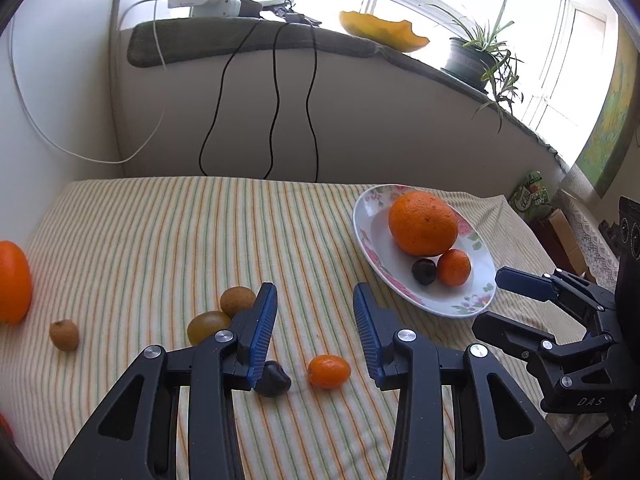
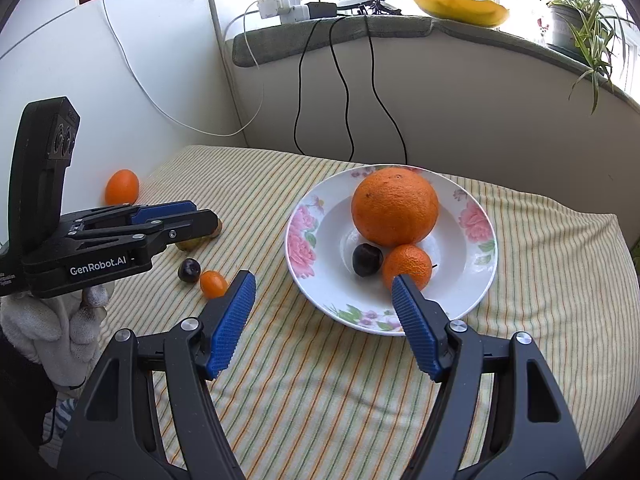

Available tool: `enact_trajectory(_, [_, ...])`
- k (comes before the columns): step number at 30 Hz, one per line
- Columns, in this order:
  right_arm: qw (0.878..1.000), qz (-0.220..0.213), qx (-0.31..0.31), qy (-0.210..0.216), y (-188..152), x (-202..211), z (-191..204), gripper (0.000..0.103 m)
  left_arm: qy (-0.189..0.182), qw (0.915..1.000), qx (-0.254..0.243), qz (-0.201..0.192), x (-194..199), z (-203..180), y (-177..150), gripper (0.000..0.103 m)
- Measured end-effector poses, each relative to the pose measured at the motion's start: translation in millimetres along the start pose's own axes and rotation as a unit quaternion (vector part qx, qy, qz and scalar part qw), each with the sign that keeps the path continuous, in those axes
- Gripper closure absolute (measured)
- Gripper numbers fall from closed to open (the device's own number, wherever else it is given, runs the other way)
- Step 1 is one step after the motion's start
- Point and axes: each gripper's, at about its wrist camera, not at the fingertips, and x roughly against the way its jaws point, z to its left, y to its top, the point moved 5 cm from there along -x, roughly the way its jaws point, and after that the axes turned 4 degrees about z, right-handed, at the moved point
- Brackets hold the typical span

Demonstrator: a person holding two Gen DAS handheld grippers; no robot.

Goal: Organize fruits
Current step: 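Open both tools and withdraw them from the plate, then reach the right tool to the small orange while the left tool reaches the kiwi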

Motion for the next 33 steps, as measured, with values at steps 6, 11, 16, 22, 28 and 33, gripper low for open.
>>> enact_trajectory(6, [1.000,0.006,0.017,0.018,-0.9,-4.3,20.7,0.030,0.011,0.9997,0.021,0.001,4.2,23.9,-7.4,0.065])
enact_trajectory(11, [0.999,0.014,0.029,0.033,-1.3,-10.3,34.7,0.030,0.021,0.9991,0.038,0.005,5.5,43.9,-17.3,0.065])
enact_trajectory(16, [0.998,0.023,0.041,0.045,-2.8,-18.3,46.5,0.030,0.025,0.9982,0.054,0.012,3.0,60.6,-24.7,0.065])
enact_trajectory(22, [0.996,0.034,0.057,0.058,-4.8,-26.8,61.9,0.034,0.021,0.9976,0.064,0.017,-0.4,67.6,-27.8,0.065])
enact_trajectory(28, [0.995,0.046,0.067,0.065,-5.2,-37.4,71.1,0.042,0.015,0.9973,0.068,0.021,-5.3,71.7,-28.5,0.065])
enact_trajectory(33, [0.993,0.059,0.073,0.073,-4.5,-48.2,77.3,0.049,0.011,0.9971,0.071,0.023,-7.7,73.8,-28.0,0.065])
